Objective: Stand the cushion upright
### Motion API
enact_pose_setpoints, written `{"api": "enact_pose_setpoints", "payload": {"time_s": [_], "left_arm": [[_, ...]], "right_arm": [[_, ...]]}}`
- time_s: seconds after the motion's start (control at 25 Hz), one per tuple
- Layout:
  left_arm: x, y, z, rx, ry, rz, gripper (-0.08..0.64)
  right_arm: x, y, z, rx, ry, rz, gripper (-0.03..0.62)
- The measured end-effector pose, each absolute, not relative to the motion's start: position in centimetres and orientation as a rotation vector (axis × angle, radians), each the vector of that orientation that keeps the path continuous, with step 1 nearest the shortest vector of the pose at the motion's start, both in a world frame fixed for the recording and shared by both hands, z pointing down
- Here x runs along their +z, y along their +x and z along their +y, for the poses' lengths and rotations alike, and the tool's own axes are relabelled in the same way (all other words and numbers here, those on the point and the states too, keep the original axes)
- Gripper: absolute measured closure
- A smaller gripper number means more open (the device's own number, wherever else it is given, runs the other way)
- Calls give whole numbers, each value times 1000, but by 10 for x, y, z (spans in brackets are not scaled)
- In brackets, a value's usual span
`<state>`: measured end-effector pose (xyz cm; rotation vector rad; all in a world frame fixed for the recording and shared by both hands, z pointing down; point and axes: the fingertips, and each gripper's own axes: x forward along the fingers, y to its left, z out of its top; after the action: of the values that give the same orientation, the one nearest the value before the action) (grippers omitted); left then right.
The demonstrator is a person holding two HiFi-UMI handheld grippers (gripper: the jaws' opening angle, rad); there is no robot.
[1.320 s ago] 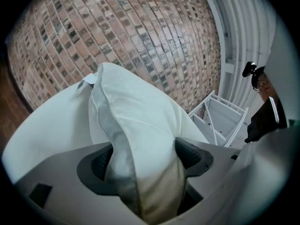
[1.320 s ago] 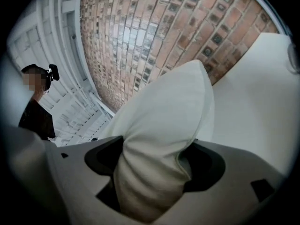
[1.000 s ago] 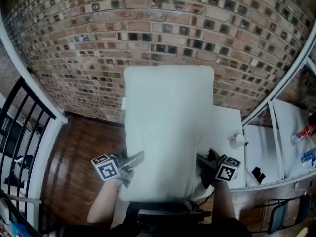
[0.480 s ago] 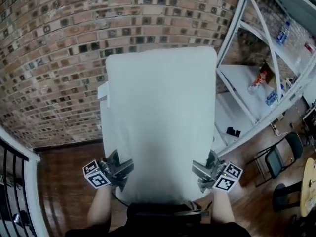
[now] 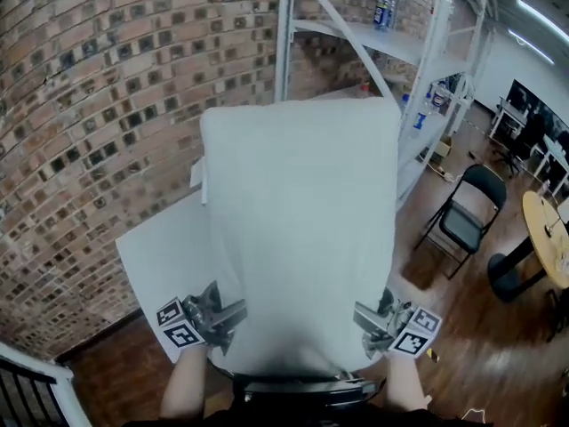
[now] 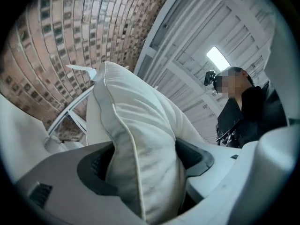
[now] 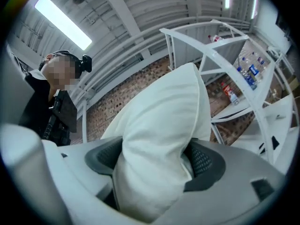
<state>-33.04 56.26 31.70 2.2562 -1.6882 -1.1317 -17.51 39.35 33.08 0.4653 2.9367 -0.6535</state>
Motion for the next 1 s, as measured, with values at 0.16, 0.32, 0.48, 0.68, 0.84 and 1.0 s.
{"api": "enact_pose_setpoints", "payload": {"time_s": [0.16, 0.32, 0.48, 0.68, 0.84, 1.0], "left_arm": [[311, -290, 498, -1085, 2322, -1563, 199], [303, -241, 431, -1017, 2403, -1447, 199], [300, -187, 364, -954, 2483, -1333, 199], [306, -108, 273, -934, 2542, -1112, 199], [334, -38, 190, -891, 2563, -929, 199], [368, 0, 126, -825, 2583, -765, 199]], "right_arm": [[331, -118, 344, -664, 321, 2901, 198], [335, -54, 293, -666, 211, 2847, 198], [341, 10, 242, -639, 104, 2800, 198], [344, 102, 181, -580, -108, 2773, 198], [371, 180, 128, -556, -307, 2748, 198], [408, 223, 95, -549, -470, 2675, 198]]}}
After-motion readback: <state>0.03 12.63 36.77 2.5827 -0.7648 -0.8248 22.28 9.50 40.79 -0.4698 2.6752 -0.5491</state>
